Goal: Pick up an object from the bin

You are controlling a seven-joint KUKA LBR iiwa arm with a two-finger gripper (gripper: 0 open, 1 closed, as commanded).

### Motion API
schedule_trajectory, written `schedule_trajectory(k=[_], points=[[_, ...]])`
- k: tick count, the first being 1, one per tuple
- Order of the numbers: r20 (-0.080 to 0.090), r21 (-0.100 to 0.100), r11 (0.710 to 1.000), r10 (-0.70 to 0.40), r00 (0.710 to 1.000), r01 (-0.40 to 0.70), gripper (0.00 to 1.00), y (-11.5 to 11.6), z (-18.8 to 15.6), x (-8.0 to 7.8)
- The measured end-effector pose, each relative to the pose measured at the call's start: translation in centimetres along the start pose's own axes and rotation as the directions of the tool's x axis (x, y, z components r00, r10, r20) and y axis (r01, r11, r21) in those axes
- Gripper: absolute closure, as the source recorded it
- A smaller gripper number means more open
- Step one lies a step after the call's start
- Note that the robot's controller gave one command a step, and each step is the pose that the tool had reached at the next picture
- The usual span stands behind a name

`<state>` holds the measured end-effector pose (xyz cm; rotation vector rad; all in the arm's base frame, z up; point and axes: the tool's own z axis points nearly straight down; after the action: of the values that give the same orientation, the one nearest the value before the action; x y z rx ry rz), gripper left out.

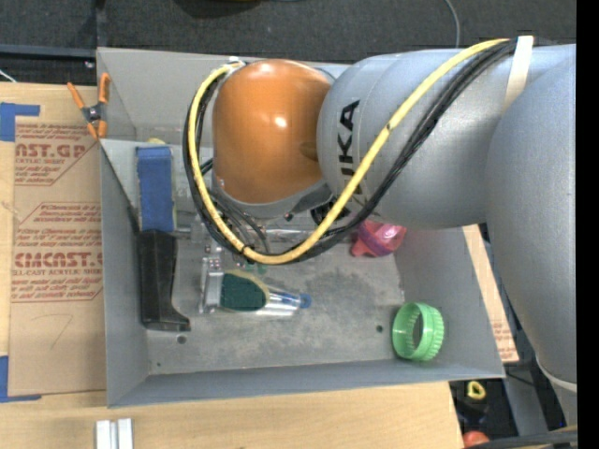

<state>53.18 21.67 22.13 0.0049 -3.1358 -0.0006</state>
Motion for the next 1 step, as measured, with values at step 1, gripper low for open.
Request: schedule_trajectory(k=[1], points=[[0.007, -0.001, 1.000, 0.002, 1.000, -0.002, 0.00, -0.13, -0.36, -0.20]])
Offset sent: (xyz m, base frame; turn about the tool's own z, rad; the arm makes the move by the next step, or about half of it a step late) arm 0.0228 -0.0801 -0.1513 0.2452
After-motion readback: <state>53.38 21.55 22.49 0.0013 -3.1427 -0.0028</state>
